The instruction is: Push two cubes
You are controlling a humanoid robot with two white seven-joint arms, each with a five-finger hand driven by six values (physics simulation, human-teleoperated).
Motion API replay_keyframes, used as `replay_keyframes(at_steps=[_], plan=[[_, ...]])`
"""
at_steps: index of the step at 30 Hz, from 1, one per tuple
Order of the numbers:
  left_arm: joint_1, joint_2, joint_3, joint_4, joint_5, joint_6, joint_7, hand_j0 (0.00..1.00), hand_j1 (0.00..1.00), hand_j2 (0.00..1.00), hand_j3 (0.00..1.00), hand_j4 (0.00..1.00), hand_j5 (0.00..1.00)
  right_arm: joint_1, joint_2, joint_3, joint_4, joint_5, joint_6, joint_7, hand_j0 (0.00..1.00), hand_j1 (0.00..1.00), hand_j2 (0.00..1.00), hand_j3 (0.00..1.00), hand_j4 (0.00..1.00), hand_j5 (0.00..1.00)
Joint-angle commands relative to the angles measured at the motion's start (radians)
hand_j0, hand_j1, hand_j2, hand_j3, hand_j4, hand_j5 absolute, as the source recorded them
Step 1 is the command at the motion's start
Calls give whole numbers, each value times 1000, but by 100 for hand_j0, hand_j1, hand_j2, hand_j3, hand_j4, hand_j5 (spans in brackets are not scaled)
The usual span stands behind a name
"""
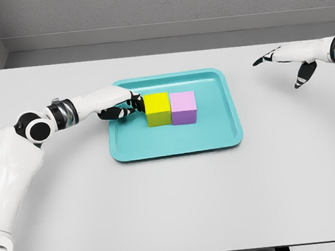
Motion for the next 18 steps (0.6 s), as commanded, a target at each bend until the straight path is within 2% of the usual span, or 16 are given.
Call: replay_keyframes(at_steps=[1,10,12,18], plan=[[0,-5,-10,0,-50,-21,-4,48,48,48,48,48,48,2,-4,0,0,-5,3,0,100,100,100,100,100,100],[-5,-7,-10,-6,-77,-21,-4,47,47,47,47,47,47,0,-3,-4,-3,-5,3,0,100,100,100,100,100,100],[-6,1,-7,-6,-75,-21,-4,50,50,50,50,50,50,0,-3,-4,-2,-5,3,0,100,100,100,100,100,100],[-9,32,5,-33,-17,-21,-4,51,51,51,51,51,51,-2,0,-5,0,-5,3,0,100,100,100,100,100,100]])
